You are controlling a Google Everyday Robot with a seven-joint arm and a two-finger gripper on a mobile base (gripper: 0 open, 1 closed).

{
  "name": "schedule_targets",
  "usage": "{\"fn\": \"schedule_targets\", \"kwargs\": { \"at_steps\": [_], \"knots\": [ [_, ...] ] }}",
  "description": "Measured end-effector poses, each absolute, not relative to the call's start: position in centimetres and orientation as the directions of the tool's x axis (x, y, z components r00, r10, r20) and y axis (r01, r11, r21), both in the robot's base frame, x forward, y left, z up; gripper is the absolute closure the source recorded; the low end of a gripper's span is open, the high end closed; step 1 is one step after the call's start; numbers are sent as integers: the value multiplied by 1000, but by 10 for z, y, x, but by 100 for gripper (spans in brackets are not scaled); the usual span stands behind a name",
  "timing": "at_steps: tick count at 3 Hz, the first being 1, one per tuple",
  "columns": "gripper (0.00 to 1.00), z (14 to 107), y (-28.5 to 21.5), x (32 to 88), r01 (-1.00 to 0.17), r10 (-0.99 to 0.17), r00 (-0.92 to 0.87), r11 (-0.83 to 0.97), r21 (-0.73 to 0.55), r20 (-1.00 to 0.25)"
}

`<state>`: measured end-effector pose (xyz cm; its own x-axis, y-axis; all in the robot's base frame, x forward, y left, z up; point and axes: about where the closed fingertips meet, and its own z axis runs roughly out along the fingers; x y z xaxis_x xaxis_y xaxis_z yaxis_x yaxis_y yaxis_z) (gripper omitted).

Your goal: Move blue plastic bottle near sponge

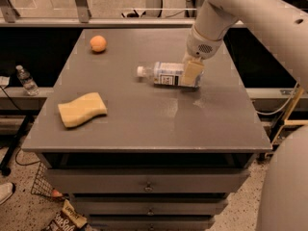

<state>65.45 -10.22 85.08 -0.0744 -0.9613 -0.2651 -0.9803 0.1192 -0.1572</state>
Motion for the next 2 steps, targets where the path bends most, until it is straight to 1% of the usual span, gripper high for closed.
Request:
{"fn": "schedule_targets", "kwargs": {
  "at_steps": [1,2],
  "knots": [
    [87,853,-92,653,-984,-959,-40,86,-157,-279],
    [100,862,-84,649,-983,-959,-11,63,-173,-285]
  ]
}}
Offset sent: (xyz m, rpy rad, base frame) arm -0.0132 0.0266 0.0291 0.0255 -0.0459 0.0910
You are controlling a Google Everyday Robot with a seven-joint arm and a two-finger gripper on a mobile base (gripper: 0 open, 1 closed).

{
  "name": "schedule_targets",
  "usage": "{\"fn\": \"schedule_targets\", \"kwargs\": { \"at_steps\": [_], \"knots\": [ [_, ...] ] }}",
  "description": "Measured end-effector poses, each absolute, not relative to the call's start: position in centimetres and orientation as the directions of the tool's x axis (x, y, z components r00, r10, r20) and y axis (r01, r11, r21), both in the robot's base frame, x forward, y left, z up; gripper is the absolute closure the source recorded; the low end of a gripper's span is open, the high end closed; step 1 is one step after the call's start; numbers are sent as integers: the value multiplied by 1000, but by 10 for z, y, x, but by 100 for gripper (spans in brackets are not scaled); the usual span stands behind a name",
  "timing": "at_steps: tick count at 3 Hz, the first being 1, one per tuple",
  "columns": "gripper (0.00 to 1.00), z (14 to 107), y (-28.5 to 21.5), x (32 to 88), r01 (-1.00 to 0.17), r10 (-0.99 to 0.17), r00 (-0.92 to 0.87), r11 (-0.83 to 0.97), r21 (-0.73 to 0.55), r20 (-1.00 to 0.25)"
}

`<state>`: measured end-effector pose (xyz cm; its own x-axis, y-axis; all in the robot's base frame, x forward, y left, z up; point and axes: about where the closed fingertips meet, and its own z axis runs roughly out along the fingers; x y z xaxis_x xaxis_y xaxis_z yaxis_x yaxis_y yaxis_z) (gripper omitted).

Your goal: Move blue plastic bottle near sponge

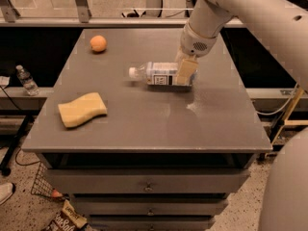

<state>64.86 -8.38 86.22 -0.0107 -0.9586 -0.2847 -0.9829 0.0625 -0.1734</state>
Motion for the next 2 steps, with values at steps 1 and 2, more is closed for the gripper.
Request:
{"fn": "schedule_targets", "kwargs": {
  "at_steps": [1,2],
  "knots": [
    [100,882,-74,635,-977,-957,24,40,-211,-290],
    [100,902,-61,607,-973,-950,52,20,-228,-307]
  ]
}}
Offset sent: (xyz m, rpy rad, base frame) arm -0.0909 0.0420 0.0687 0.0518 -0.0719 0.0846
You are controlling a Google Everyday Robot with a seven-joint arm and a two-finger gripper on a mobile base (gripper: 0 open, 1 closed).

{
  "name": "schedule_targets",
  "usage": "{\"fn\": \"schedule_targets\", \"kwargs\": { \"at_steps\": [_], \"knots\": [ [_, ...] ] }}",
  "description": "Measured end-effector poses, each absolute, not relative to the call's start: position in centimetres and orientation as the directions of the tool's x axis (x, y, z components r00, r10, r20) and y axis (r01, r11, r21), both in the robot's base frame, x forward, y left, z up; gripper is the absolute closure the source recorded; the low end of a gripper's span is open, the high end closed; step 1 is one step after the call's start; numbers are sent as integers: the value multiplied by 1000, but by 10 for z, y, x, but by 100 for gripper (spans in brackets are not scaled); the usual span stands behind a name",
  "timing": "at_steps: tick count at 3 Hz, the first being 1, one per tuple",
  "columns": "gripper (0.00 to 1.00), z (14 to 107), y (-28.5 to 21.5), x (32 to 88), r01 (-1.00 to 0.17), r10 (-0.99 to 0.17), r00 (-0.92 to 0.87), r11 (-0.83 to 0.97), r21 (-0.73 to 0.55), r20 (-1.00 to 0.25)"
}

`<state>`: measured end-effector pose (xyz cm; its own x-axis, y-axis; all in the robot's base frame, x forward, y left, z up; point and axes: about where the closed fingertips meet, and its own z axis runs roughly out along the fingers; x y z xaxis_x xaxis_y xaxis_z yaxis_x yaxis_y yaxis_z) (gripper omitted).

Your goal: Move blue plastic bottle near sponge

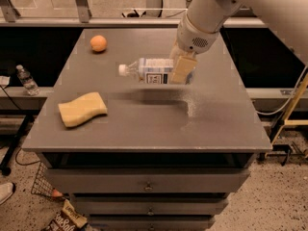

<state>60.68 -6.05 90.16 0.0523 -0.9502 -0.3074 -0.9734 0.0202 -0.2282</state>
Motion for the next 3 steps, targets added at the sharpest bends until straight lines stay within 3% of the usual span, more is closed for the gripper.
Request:
{"fn": "schedule_targets", "kwargs": {
  "at_steps": [1,3],
  "knots": [
    [100,911,-46,568,-981,-932,68,3,-195,-355],
    [100,904,-29,563,-980,-930,119,-53,-194,-347]
  ]
}}
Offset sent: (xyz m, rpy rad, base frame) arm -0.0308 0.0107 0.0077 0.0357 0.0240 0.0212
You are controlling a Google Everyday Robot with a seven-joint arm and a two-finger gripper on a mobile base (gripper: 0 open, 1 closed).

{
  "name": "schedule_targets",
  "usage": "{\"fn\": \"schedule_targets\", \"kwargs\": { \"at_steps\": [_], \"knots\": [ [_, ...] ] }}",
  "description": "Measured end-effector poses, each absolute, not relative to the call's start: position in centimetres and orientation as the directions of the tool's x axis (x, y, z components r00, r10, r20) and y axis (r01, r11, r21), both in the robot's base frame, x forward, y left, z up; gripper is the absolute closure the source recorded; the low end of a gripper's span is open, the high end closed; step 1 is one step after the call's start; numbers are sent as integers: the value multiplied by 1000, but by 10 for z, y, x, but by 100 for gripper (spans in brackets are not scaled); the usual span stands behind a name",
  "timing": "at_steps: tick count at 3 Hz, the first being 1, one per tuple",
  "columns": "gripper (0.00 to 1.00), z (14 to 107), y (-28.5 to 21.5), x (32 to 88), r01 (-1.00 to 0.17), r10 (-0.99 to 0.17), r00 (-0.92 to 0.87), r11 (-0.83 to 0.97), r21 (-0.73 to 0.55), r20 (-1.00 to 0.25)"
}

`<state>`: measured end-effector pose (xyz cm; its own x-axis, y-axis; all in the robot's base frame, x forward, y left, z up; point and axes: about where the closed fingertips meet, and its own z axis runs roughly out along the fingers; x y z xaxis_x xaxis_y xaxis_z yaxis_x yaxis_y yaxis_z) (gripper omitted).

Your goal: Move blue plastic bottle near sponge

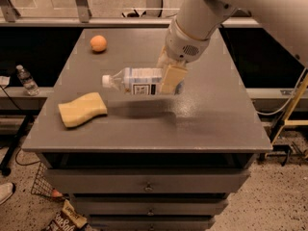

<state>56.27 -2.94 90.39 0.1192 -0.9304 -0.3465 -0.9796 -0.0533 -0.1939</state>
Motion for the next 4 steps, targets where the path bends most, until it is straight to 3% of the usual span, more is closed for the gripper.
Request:
{"fn": "schedule_targets", "kwargs": {
  "at_steps": [4],
  "knots": [
    [100,882,65,507,-848,-785,529,-476,-234,-321]
  ]
}}
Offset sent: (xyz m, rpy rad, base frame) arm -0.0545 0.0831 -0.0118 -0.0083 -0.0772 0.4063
